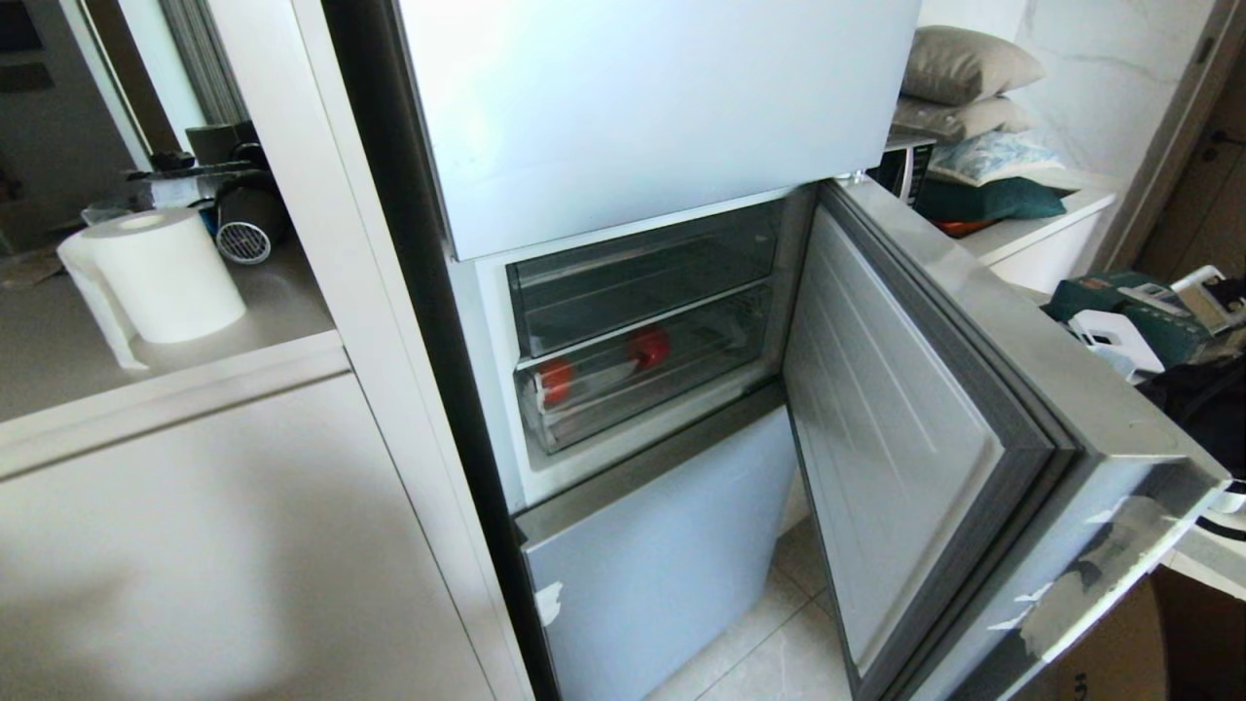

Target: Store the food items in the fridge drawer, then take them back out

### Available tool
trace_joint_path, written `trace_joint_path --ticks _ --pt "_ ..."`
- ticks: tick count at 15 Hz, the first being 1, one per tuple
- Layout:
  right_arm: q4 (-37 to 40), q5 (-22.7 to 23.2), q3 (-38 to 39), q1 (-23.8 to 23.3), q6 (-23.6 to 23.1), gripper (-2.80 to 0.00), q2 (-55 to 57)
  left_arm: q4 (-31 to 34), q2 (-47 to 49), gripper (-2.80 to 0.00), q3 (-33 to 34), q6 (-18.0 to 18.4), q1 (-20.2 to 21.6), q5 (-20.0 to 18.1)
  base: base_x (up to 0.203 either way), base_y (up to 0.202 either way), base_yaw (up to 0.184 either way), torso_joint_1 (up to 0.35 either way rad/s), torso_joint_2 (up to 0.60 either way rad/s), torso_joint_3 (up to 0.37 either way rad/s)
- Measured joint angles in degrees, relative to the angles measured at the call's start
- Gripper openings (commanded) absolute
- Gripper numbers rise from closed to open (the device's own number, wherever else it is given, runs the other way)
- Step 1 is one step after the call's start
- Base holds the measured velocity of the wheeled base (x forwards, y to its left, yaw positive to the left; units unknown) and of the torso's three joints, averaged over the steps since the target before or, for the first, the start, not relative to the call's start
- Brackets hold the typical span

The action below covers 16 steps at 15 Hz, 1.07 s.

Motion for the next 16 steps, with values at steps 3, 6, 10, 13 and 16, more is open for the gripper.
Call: trace_joint_path --ticks 3,6,10,13,16 --pt "-0.60 -0.25 0.99 7.74 0.22 -2.80 -0.48 -0.01 0.00 -2.80 0.00 0.01 0.01 0.00 0.000 0.000 0.000 0.000 0.00 0.000" --pt "-0.71 -2.21 0.69 15.45 0.99 -2.80 -0.58 0.00 0.00 -2.80 0.00 0.00 -0.02 0.00 0.000 0.000 0.000 0.000 0.00 0.000" --pt "-6.67 -15.30 -3.10 29.57 7.36 -2.80 3.69 0.00 0.00 -2.80 0.00 0.00 -0.05 0.00 0.000 0.000 0.000 0.000 0.00 0.000" --pt "-20.48 -30.09 -9.79 36.97 14.33 -2.80 14.78 0.00 0.00 -2.80 0.00 0.00 0.02 0.00 0.000 0.000 0.000 0.000 0.00 0.000" --pt "-28.59 -39.19 -22.60 40.65 17.57 -2.80 28.30 0.00 0.00 -2.80 0.00 0.00 -0.02 0.00 0.000 0.000 0.000 0.000 0.00 0.000"
